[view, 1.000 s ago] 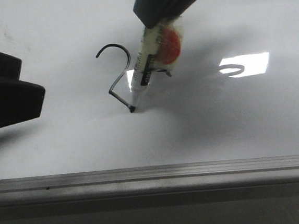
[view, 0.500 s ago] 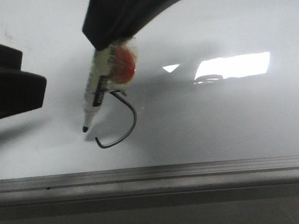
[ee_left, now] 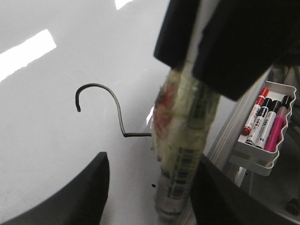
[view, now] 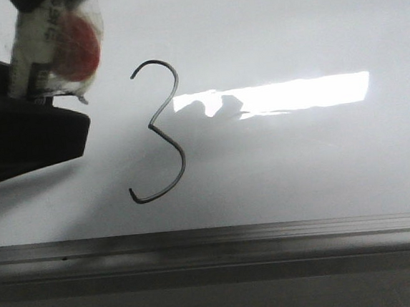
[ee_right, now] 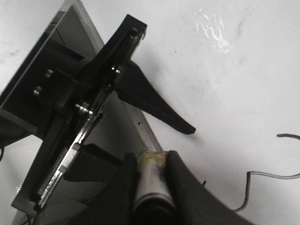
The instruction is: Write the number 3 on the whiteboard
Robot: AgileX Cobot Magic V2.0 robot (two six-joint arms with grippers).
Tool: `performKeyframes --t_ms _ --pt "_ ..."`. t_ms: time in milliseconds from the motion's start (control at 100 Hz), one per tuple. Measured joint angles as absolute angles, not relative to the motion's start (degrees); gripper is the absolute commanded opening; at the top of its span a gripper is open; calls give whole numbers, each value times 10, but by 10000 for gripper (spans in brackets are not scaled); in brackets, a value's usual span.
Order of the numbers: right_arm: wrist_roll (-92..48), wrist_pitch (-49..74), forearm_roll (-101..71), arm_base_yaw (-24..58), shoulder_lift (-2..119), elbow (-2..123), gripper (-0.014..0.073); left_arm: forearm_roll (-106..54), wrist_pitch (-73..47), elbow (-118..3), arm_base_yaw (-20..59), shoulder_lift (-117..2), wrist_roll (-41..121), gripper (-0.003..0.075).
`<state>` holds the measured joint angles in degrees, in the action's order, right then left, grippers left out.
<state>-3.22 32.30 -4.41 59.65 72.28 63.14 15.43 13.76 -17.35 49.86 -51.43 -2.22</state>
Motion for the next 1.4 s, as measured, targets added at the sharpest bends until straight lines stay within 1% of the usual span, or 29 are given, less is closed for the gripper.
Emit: performKeyframes --t_ms 50,110,160,260,410,480,490,500,520,550,560,570,590,620,640,660,670,690,740,770,860,1120,1400 --pt "-32 323 -44 596 723 631 -62 154 138 -173 499 -514 -22 291" --pt "-32 325 -44 597 723 631 -62 154 139 -173 499 -515 -22 234" --pt "-32 327 -44 597 723 631 -62 154 139 -173 499 -517 -22 164" --pt "-32 322 -43 597 723 631 -62 159 141 -173 500 -516 -22 -22" --pt "-32 319 -40 597 723 631 -64 169 144 -173 500 -516 -20 -20" --pt "-32 319 -40 597 723 631 -32 169 144 -173 500 -516 -19 -20" --pt "-32 319 -40 597 723 631 -3 169 144 -173 500 -516 -19 -20" --pt "-32 319 -40 597 723 631 -3 169 144 -173 500 -516 -19 -20" --pt "-32 319 -40 597 723 631 52 169 144 -173 500 -516 -19 -20" --pt "-32 319 -40 597 723 631 104 169 144 -173 500 -516 -19 -20" --pt "-32 319 -40 597 723 631 145 169 144 -173 500 -516 -19 -20" --pt "-32 319 -40 597 723 631 166 169 144 -173 500 -516 -19 -20" --pt "-32 319 -40 597 723 631 255 169 144 -173 500 -516 -19 -20" --pt "-32 319 -42 597 723 631 325 169 144 -173 500 -516 -19 -20" --pt "-32 319 -42 597 723 631 414 169 144 -173 500 -516 -21 -20" --pt "-32 319 -44 597 723 631 456 169 145 -173 500 -516 -24 -20" --pt "-32 319 -44 597 723 631 494 169 145 -173 500 -516 -26 -20" --pt "-32 319 -46 595 723 631 545 168 145 -173 500 -516 -29 -20" --pt "-32 322 -46 592 721 631 624 157 141 -173 500 -516 -46 -20" --pt "-32 323 -46 589 719 631 643 143 139 -173 500 -516 -56 -20" --pt "-32 327 -46 573 708 631 647 84 132 -173 500 -516 -84 -20" --pt "-32 328 -46 546 638 631 647 -193 81 -173 500 -519 -114 -20" --pt "-31 329 -46 546 604 631 647 -288 77 -178 500 -579 -114 -20"
